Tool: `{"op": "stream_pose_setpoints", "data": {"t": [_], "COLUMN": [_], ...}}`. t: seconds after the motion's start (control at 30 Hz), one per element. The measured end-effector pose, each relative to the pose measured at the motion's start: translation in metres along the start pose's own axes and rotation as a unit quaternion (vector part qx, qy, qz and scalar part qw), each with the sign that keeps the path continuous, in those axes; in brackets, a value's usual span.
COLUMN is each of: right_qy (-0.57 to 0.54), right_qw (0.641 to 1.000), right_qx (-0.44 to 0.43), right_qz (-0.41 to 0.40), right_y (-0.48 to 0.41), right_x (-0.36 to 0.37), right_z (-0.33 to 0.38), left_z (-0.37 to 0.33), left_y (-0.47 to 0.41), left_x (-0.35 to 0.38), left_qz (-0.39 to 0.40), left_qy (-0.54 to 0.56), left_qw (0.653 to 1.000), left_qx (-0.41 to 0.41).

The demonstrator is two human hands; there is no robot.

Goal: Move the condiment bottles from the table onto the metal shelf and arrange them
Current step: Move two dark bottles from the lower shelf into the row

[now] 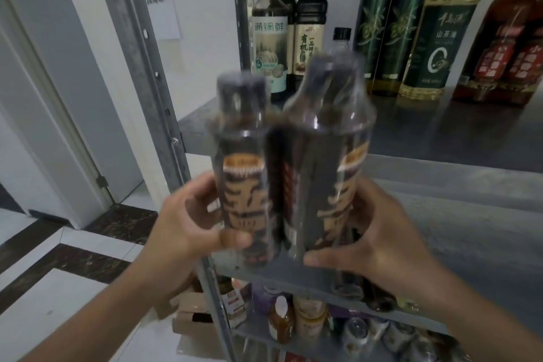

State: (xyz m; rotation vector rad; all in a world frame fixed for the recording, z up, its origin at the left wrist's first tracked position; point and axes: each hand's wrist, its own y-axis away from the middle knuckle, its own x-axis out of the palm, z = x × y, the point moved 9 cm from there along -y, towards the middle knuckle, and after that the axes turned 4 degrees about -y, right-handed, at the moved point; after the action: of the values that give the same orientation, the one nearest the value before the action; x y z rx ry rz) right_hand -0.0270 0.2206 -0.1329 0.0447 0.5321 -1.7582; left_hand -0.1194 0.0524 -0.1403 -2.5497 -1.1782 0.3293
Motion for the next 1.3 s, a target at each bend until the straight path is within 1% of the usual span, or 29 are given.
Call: {"op": "stream_pose_setpoints", "data": {"t": [0.1, 0.23, 0.3, 0.37, 0.43, 0.57, 0.77, 0.97, 1.13, 1.3], "right_qy": [0.052, 0.094, 0.103, 0.123, 0.125, 0.123, 0.162, 0.221, 0.226, 0.211], "right_qw": [0.996, 0.983, 0.977, 0.970, 0.962, 0.950, 0.947, 0.936, 0.941, 0.948], "right_qx": [-0.049, -0.068, -0.058, -0.039, -0.023, -0.006, 0.006, 0.046, 0.066, 0.076], "right_qz": [-0.047, -0.145, -0.180, -0.208, -0.240, -0.286, -0.279, -0.268, -0.245, -0.226], "right_y": [-0.016, -0.038, -0.048, -0.058, -0.063, -0.070, -0.100, -0.142, -0.171, -0.193], "right_x": [-0.033, -0.078, -0.097, -0.112, -0.125, -0.144, -0.159, -0.171, -0.174, -0.172], "right_z": [0.045, 0.063, 0.058, 0.048, 0.034, 0.005, -0.009, -0.026, -0.035, -0.045], "left_z": [-0.043, -0.063, -0.061, -0.054, -0.044, -0.024, -0.015, -0.007, -0.004, 0.001], "left_y": [-0.033, -0.082, -0.108, -0.133, -0.153, -0.181, -0.217, -0.250, -0.268, -0.281], "left_x": [0.011, 0.024, 0.033, 0.047, 0.062, 0.077, 0.087, 0.085, 0.080, 0.068], "left_qz": [0.006, -0.041, -0.061, -0.059, -0.045, -0.010, 0.032, 0.047, 0.026, -0.005], "left_qy": [-0.005, -0.030, -0.040, -0.059, -0.076, -0.073, -0.102, -0.159, -0.199, -0.214], "left_qw": [0.997, 0.990, 0.988, 0.988, 0.989, 0.991, 0.990, 0.983, 0.976, 0.973], "left_qx": [0.076, 0.133, 0.135, 0.127, 0.118, 0.111, 0.092, 0.082, 0.087, 0.083]}}
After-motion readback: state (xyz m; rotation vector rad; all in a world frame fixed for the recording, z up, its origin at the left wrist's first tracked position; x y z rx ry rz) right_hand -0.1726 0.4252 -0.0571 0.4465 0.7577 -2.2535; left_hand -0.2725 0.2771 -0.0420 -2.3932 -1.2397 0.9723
